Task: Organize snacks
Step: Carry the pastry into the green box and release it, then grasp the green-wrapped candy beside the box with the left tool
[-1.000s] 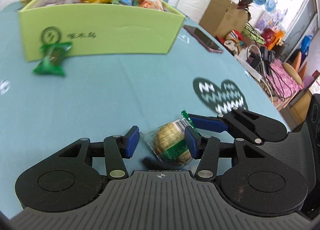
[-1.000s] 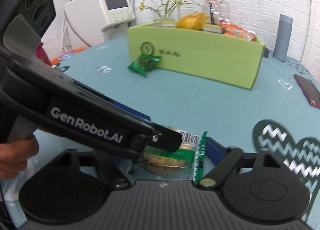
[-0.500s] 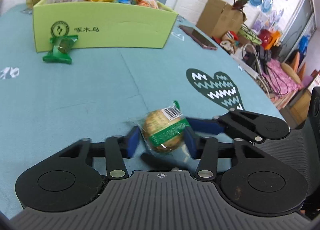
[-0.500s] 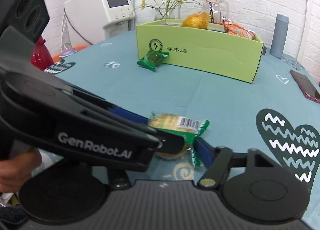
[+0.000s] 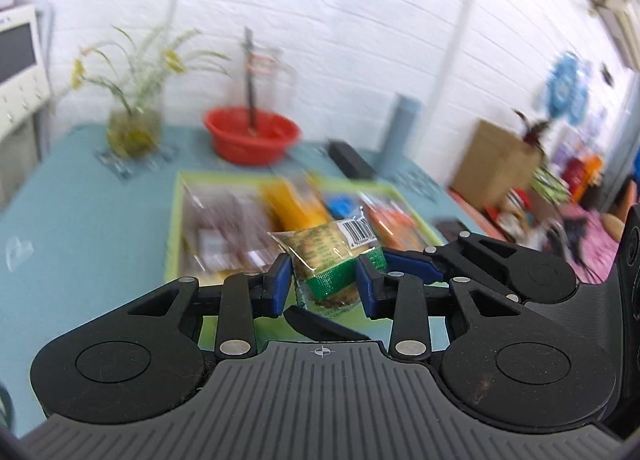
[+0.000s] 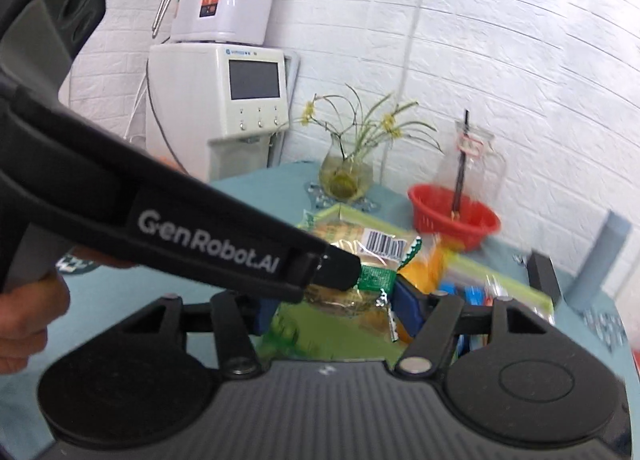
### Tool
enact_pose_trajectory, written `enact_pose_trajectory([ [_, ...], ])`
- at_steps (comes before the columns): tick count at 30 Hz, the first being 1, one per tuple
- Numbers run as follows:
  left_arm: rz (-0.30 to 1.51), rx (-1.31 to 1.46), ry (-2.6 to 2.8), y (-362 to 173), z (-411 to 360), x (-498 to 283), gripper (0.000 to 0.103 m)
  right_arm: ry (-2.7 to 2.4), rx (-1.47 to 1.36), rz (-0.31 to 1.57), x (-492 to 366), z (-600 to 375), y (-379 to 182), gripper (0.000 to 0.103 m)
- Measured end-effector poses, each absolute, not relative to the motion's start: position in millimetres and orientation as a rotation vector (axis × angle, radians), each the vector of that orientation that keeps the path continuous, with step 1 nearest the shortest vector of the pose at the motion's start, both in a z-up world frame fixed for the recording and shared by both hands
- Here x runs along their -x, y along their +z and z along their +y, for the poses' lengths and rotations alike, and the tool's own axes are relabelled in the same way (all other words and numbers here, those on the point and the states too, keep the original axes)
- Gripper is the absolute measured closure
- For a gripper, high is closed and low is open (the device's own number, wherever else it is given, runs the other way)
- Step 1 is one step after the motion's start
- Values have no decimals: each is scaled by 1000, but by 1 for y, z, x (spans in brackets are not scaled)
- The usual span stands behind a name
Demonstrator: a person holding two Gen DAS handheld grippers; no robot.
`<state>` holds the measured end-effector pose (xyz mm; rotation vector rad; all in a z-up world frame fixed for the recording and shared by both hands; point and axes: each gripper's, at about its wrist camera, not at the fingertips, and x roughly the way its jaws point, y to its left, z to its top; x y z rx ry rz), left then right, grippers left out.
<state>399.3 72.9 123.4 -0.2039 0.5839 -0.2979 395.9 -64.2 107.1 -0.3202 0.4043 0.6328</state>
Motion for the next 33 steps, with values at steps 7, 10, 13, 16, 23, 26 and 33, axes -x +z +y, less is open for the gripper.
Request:
enact_pose_trajectory([
  [7,561,297,-244,115,110,-471,54,618,266,405,-467,-47,116,31],
  [10,492,353,-309,128,123,-458,48,616,249,302,-450,-62,140,18],
  [13,430,299,-283,140,123,-434,41,618,267,224,-420,-73,153,10],
  [16,424,262,-285,139,121,-412,38,653,290,224,-388,-77,144,10],
  [23,565,144,-265,81,112,-385,29,749,333,517,-360,-65,50,10],
  [26,696,126,-245,48,108,-396,36,744,336,613,-375,-53,21,10],
  [33,830,182,-309,19,103,-425,74,813,286,673,-400,-31,3,14],
])
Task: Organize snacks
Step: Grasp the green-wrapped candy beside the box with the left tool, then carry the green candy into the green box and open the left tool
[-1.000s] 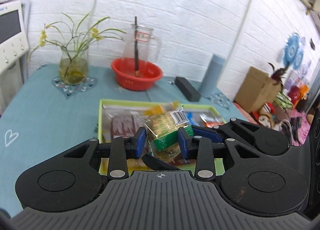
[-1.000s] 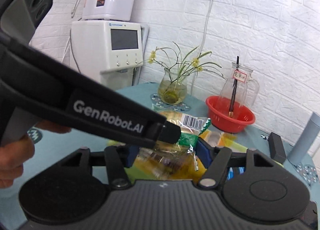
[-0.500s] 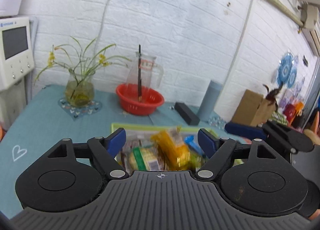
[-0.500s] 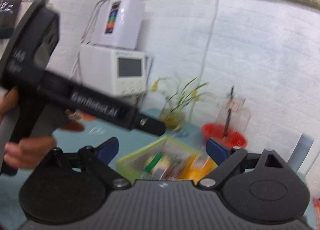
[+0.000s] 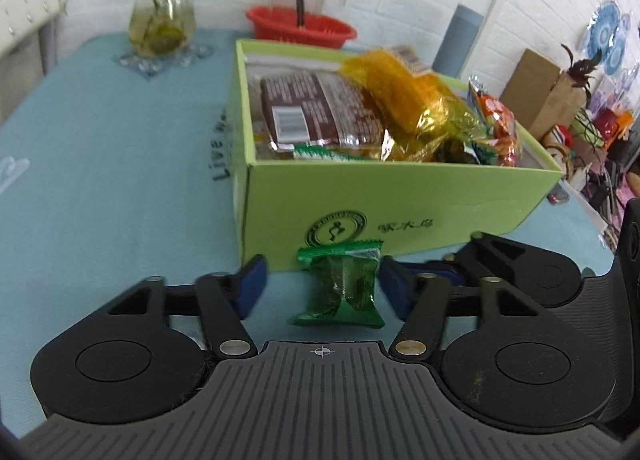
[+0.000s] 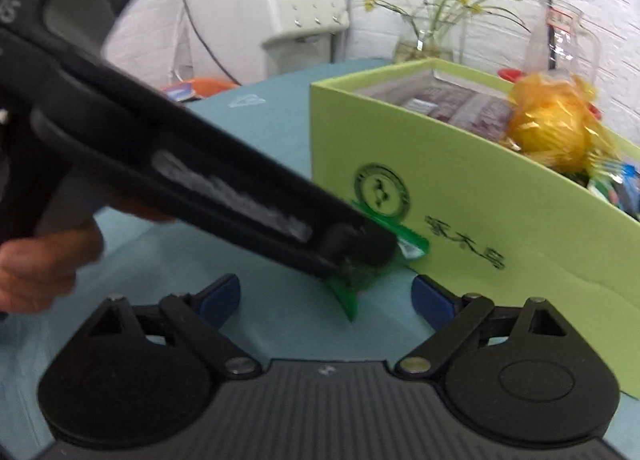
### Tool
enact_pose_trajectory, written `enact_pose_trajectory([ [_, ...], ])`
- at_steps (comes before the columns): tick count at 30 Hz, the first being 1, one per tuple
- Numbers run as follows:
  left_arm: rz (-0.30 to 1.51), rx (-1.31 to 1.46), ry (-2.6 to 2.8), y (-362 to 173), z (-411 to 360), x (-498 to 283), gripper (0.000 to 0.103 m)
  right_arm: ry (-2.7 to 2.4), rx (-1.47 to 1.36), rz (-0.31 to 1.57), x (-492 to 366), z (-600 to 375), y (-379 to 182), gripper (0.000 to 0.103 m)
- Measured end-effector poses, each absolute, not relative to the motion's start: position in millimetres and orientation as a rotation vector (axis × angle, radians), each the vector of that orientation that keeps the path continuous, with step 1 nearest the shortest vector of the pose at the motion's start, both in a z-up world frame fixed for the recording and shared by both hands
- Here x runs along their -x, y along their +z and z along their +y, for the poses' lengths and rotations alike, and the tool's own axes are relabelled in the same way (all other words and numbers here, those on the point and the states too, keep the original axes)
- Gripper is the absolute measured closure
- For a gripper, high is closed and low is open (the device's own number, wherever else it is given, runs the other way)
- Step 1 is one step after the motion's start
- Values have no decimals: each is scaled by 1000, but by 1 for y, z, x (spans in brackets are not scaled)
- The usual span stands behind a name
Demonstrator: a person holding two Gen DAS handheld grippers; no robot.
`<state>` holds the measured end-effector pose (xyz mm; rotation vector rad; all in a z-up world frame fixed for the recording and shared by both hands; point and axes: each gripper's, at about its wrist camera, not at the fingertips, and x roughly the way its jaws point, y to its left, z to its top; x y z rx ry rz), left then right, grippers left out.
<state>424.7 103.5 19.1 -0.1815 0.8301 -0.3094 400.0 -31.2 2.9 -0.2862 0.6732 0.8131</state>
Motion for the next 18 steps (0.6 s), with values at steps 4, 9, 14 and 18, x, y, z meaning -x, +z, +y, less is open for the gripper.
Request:
enact_pose_trajectory([
  [4,869,180,-340,12,94,-412,96,827,296,671,-387,-33,8,25],
  [9,859,103,-345,14,66,-363,96,798,279,681,-338,-52,10,27],
  [14,852,99,-385,12,40,-313,96,738,227,683,-281,-81,8,23],
  [18,844,134,-422,8,26,-280,93,694,194,665,-244,-101,4,20],
])
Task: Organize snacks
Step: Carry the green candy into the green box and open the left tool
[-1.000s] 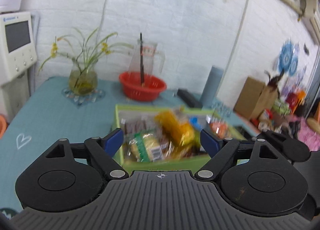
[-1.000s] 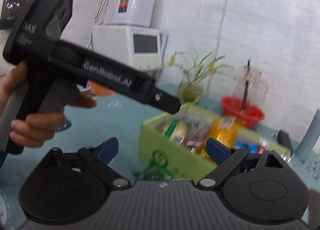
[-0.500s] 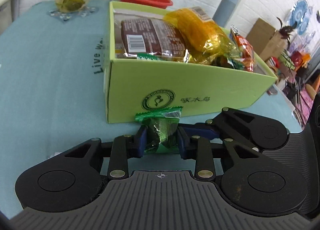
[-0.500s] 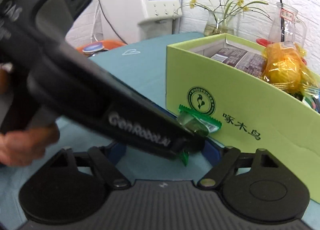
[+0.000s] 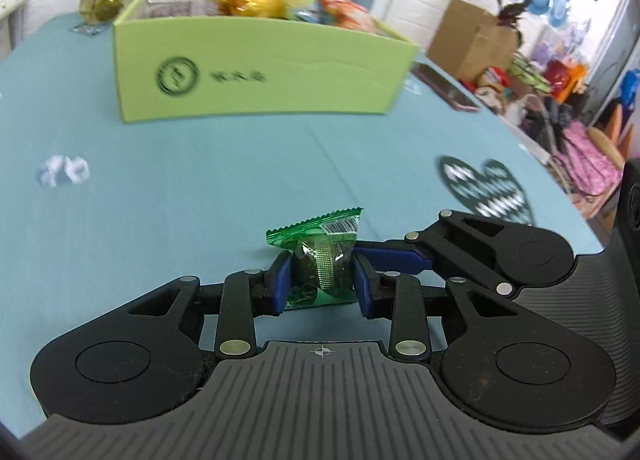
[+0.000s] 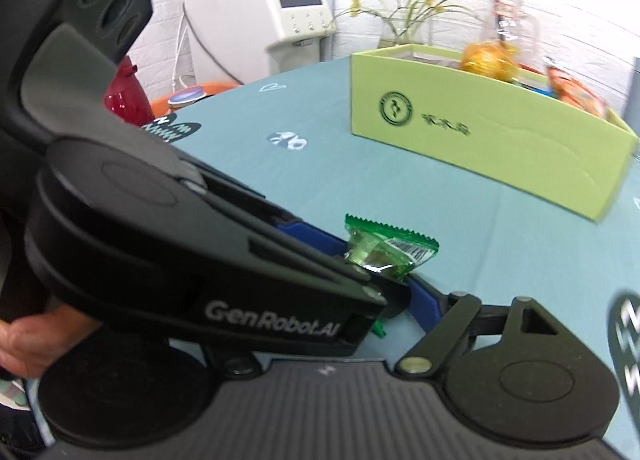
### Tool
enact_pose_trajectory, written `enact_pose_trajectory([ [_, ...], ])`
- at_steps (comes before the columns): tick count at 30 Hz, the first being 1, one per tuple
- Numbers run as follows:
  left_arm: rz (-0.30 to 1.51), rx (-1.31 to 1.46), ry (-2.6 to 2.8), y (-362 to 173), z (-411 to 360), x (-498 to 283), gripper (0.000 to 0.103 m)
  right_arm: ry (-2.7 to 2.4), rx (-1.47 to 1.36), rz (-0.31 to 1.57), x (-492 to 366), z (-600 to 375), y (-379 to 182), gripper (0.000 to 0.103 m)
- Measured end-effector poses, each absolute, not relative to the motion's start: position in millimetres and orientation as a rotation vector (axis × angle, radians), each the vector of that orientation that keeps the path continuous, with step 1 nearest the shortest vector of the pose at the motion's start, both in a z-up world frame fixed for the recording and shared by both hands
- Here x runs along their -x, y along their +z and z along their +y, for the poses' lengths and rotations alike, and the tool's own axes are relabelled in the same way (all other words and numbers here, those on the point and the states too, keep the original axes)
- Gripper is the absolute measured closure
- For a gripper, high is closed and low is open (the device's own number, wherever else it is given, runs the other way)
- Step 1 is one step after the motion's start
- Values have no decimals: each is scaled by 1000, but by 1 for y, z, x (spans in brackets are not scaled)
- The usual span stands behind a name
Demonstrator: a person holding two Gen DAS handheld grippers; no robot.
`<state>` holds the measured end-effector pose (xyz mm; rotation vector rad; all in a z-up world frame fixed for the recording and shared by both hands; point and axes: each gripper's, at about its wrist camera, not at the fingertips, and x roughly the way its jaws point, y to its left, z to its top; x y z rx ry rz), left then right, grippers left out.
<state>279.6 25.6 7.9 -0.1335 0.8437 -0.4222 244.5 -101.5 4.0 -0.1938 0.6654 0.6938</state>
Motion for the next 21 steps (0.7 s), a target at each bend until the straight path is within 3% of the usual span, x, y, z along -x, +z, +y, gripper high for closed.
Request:
enact_pose_trajectory([
  [6,841,146,-416,9,16,-260,87,678,183,668,-237,-110,7,20],
  [7,842,152,-407,11,18,-259,77,672,182,668,-238,-111,8,23],
  [8,836,158,-390,12,21,-259,61,671,176,665,-241,-112,10,22],
  [10,815,161,-354,12,27,-258,45,658,163,665,-252,-109,8,21],
  [12,818,175,-358,8,30,-260,50,653,171,661,-249,-108,3,20],
  [13,810,166,-364,7,29,-260,59,650,199,653,-248,-105,2,24],
  [14,809,154,-386,7,27,-260,88,662,208,646,-246,-103,3,32],
  [15,823,172,-420,7,26,-261,98,661,205,647,-244,-102,5,34],
  [18,819,170,-415,9,28,-264,98,651,183,644,-248,-106,7,41],
  [21,820,177,-410,18,27,-275,98,656,178,632,-259,-108,15,41],
])
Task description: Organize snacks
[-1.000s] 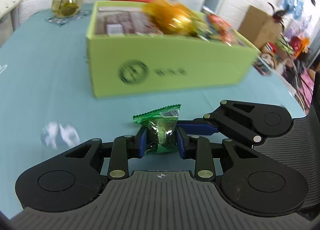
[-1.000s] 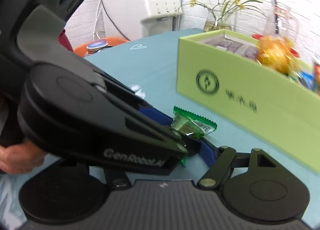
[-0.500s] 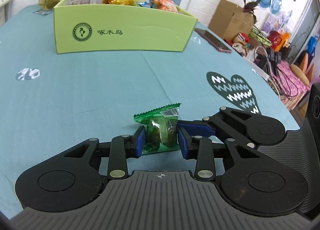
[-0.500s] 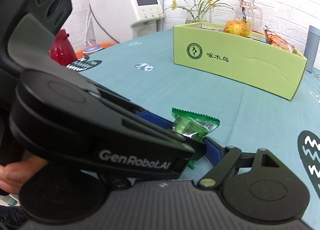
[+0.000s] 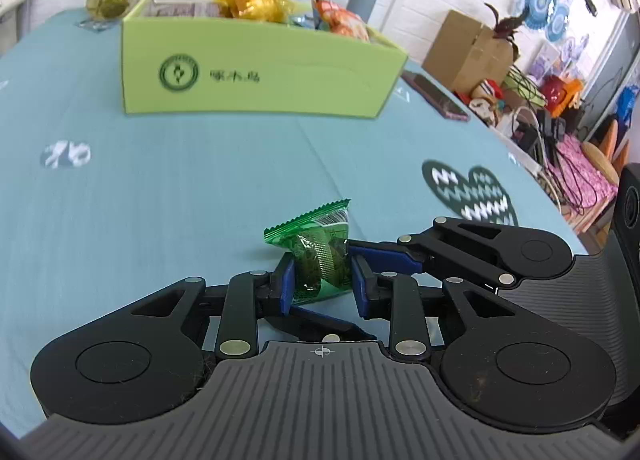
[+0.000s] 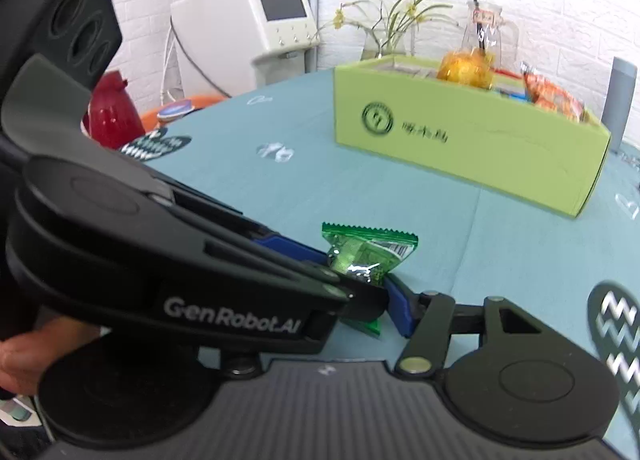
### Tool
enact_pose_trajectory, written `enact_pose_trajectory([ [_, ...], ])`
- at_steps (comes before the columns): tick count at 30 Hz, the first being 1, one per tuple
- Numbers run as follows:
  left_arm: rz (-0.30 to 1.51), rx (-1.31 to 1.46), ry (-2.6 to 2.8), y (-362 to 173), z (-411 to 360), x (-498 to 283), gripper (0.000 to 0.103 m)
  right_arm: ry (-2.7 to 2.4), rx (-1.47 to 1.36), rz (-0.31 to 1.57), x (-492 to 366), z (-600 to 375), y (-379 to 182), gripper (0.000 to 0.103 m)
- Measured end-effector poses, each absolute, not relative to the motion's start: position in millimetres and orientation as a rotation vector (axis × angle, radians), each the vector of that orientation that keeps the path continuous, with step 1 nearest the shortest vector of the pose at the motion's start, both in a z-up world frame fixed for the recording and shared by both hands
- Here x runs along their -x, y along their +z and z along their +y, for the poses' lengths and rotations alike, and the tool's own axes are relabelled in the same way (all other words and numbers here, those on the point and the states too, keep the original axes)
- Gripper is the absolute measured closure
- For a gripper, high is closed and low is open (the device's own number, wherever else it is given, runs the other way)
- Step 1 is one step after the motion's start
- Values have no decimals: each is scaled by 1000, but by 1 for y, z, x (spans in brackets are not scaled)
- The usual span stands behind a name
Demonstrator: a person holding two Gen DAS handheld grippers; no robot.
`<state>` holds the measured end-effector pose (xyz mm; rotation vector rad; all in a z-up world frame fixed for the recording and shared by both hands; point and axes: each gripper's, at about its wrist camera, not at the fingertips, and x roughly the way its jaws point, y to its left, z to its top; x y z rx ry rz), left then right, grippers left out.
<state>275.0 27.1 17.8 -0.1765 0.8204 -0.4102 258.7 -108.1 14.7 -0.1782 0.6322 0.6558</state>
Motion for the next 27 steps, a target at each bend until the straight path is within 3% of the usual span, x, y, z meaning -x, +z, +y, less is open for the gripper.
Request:
enact_pose_trajectory([
  [11,611,91,-416,121,7,-406,98,570,261,380,-388,-114,98,35],
  [18,604,46,-378,126,-6,-491,94,563,277,391,-464,-120,99,32],
  [19,590,36,-357,125,-5,-496,86,558,271,389,-470,-121,97,27],
  [20,571,32,-337,125,-3,-499,71,554,262,384,-474,-121,96,25],
  [22,522,49,-320,128,3,-499,58,545,228,370,-478,-126,96,22],
  [24,493,62,-337,130,9,-492,56,547,197,346,-473,-131,96,11],
  [27,458,28,-325,133,8,-481,49,552,193,327,-466,-132,96,11],
])
